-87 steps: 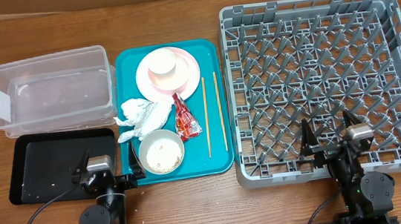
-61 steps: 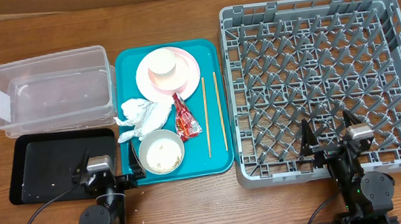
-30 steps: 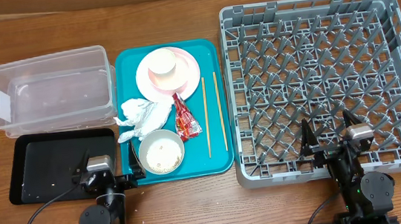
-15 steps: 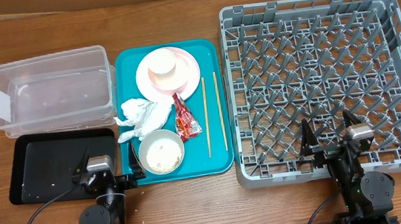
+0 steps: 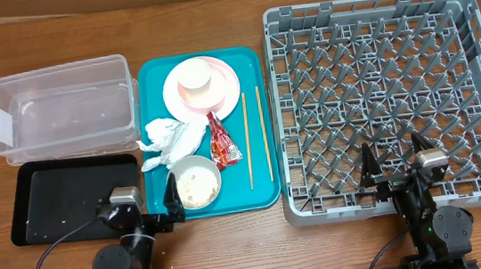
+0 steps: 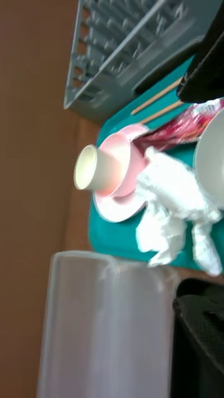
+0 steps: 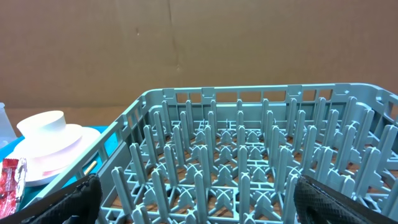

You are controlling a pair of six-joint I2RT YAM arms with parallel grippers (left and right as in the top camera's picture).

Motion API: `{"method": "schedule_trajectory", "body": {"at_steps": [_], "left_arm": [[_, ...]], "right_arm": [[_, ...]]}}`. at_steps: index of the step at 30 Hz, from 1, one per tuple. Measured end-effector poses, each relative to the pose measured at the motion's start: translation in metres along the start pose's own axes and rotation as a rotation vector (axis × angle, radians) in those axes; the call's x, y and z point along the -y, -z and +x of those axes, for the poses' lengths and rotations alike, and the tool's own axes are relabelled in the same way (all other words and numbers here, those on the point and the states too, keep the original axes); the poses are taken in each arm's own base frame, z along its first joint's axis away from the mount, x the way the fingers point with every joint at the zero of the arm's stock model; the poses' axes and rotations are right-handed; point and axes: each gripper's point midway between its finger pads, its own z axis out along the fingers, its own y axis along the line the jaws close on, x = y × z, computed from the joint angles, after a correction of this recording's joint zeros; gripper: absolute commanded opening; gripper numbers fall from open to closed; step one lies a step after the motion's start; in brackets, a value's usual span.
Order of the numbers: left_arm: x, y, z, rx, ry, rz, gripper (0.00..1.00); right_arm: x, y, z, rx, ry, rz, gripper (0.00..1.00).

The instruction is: Sort waste into correct bins and load items into the dishwasher

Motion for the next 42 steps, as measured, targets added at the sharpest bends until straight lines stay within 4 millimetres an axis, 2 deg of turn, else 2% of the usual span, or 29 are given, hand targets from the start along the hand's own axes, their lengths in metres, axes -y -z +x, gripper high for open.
{"method": "schedule_trajectory", "body": {"at_steps": [3,9,12,18,20,24,27,28,32,36,37,42], "left_arm": [[0.007,0.011,-0.011,-0.043,0.050,0.012,1.00],[0.027,0.045,-0.090,0.025,0.074,0.040,1.00],[0.032,0.051,-0.110,-0.028,0.087,0.033,1.00],[0.032,0.042,-0.113,-0.376,0.148,-0.038,1.00],[0.035,0.034,-0.119,-0.474,0.166,-0.042,1.00],[0.039,0.016,-0.132,-0.585,0.191,-0.041,1.00],[0.040,0.004,-0.135,-0.627,0.207,-0.039,0.86],[0.040,0.001,-0.134,-0.638,0.212,-0.038,0.78],[0.039,-0.005,-0.127,-0.675,0.192,-0.031,0.67],[0.036,-0.008,-0.116,-0.727,0.096,-0.011,0.66],[0.033,-0.008,-0.112,-0.748,0.076,-0.014,0.63],[0.025,-0.017,-0.097,-0.819,0.014,-0.026,0.63]], "right_arm": [[0.000,0.000,0.000,0.000,0.000,0.000,1.00],[0.000,0.000,0.000,0.000,0.000,0.000,1.00],[0.000,0.000,0.000,0.001,0.000,0.000,1.00],[0.000,0.000,0.000,0.000,0.000,0.000,1.00],[0.000,0.000,0.000,0.000,0.000,0.000,1.00],[0.000,0.000,0.000,0.000,0.000,0.000,1.00],[0.000,0.000,0.000,0.000,0.000,0.000,1.00],[0.000,0.000,0.000,0.000,0.000,0.000,1.00],[0.000,0.000,0.000,0.000,0.000,0.000,1.00],[0.000,0.000,0.000,0.001,0.001,0.000,1.00],[0.000,0.000,0.000,0.000,0.000,0.000,1.00],[0.000,0.000,0.000,0.000,0.000,0.000,1.00]]}}
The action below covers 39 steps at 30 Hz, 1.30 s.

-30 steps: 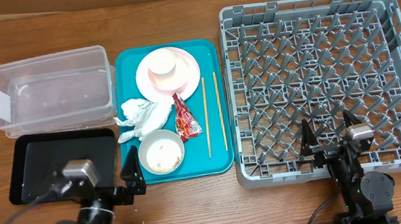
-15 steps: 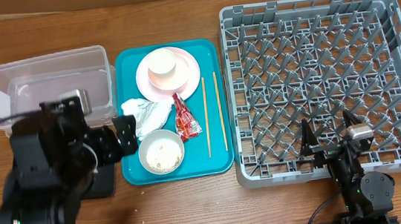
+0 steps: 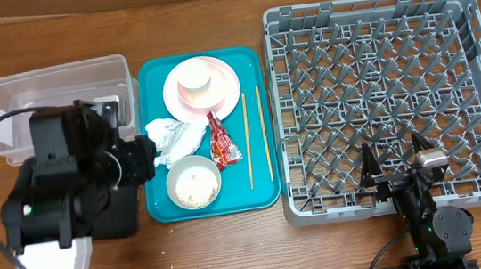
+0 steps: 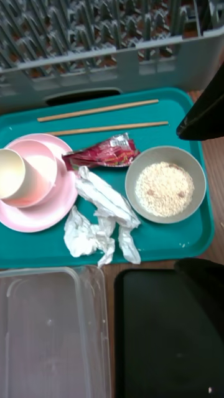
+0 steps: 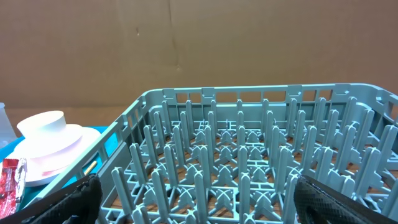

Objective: Sort waste into correct bins and load items into the dishwasher
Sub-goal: 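Reach the left gripper to the white tissue on the teal tray and grasp it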

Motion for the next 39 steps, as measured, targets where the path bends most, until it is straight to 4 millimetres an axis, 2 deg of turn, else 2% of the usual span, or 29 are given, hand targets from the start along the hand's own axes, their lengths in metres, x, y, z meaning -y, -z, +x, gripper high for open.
{"method": "schedule_trajectory", "body": {"at_steps": [5,12,17,29,39], "left_arm": [[0.003,-0.023,0.004,-0.081,-0.046,0.005,0.65],[0.026,-0.071,0.013,-0.216,-0.179,-0.006,0.65],[0.029,-0.100,0.015,-0.267,-0.238,-0.059,0.66],[0.011,-0.170,0.032,-0.415,-0.249,-0.142,0.70],[-0.004,-0.206,0.048,-0.497,-0.260,-0.202,0.72]], "right_arm": [[0.000,0.000,0.000,0.000,0.000,0.000,1.00],[0.000,0.000,0.000,0.000,0.000,0.000,1.00],[0.000,0.000,0.000,0.000,-0.001,0.000,1.00],[0.000,0.000,0.000,0.000,0.000,0.000,1.00],[0.000,0.000,0.000,0.000,0.000,0.000,1.00]]}}
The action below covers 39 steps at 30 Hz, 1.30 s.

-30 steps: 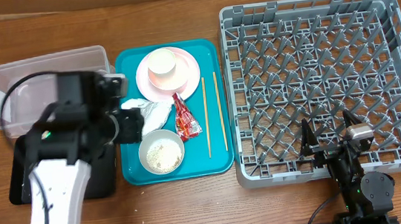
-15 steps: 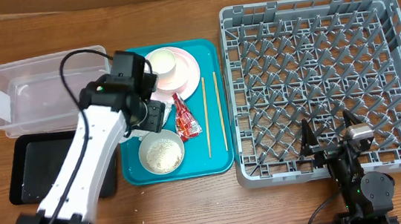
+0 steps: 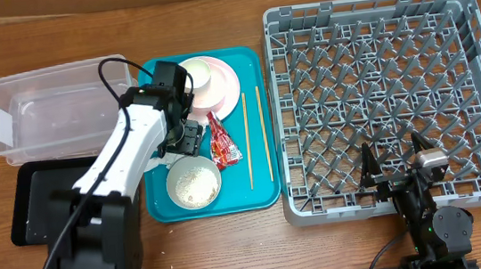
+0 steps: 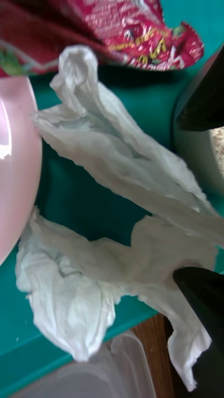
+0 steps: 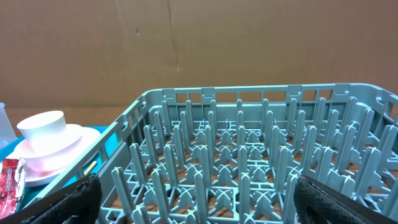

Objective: Sort waste into correct bins and load items into the dishwasher
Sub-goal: 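Reach the left gripper to the white tissue on the teal tray and grasp it, then carry the tissue left and drop it into the clear plastic bin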

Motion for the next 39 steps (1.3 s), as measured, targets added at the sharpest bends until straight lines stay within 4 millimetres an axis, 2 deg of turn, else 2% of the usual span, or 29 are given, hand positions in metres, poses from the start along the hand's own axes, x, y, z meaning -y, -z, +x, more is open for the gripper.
{"method": "schedule_trajectory", "body": {"at_steps": [6,8,12,16,18,24,29,35,39], "left_arm": [[0.001,-0.024,0.005,-0.061,-0.006,-0.006,0.71],[0.002,-0.028,0.006,-0.074,-0.007,-0.006,0.67],[0.002,-0.032,0.004,-0.073,-0.012,-0.007,0.43],[0.001,-0.032,0.003,-0.069,-0.010,-0.011,0.13],[0.001,-0.032,0.003,-0.069,-0.016,-0.012,0.04],[0.000,-0.026,-0.004,-0.054,-0.012,-0.013,0.04],[-0.003,0.006,-0.025,-0.022,0.023,-0.014,0.04],[-0.010,0.072,-0.056,0.051,0.048,-0.014,0.04],[-0.014,0.108,-0.070,0.113,0.062,-0.012,0.04]], "right_arm": [[0.000,0.000,0.000,0.000,0.000,0.000,1.00],[0.000,0.000,0.000,0.000,0.001,0.000,1.00],[0.000,0.000,0.000,0.000,0.000,0.000,1.00],[0.000,0.000,0.000,0.000,0.000,0.000,1.00],[0.000,0.000,0.000,0.000,0.000,0.000,1.00],[0.000,0.000,0.000,0.000,0.000,0.000,1.00],[0.000,0.000,0.000,0.000,0.001,0.000,1.00],[0.000,0.000,0.000,0.000,0.001,0.000,1.00],[0.000,0.000,0.000,0.000,0.000,0.000,1.00]]}}
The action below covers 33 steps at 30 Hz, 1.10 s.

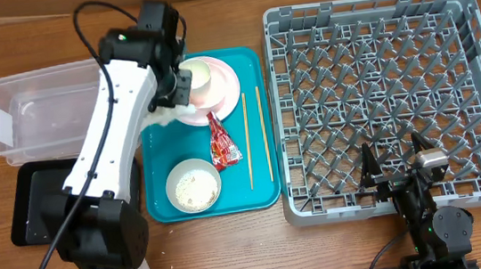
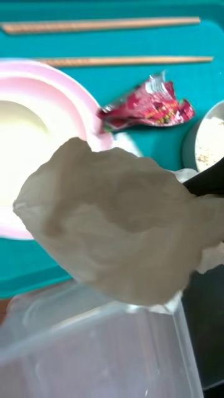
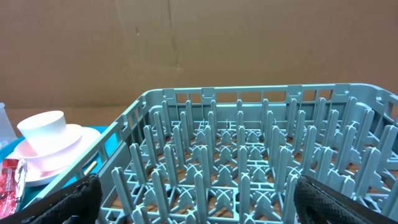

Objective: Sort waste into correct bins and load items into the dishwasher
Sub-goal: 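Carry the tissue left and drop it into the clear plastic bin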

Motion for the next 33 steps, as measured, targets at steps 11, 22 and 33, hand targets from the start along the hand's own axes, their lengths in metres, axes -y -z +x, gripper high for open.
{"method": "schedule_trajectory", "body": {"at_steps": [11,22,33], "left_arm": [[-0.023,0.050,-0.034,0.154,0.076,-0.063,0.04],[-0.124,0.059,-0.029,0.181,0.320,-0.359,0.04],[-0.183,0.021,-0.011,0.162,0.506,-0.423,0.04]], "right_arm": [[0.000,0.000,0.000,0.000,0.000,0.000,1.00],[0.000,0.000,0.000,0.000,0.000,0.000,1.00],[0.000,0.000,0.000,0.000,0.000,0.000,1.00]]}}
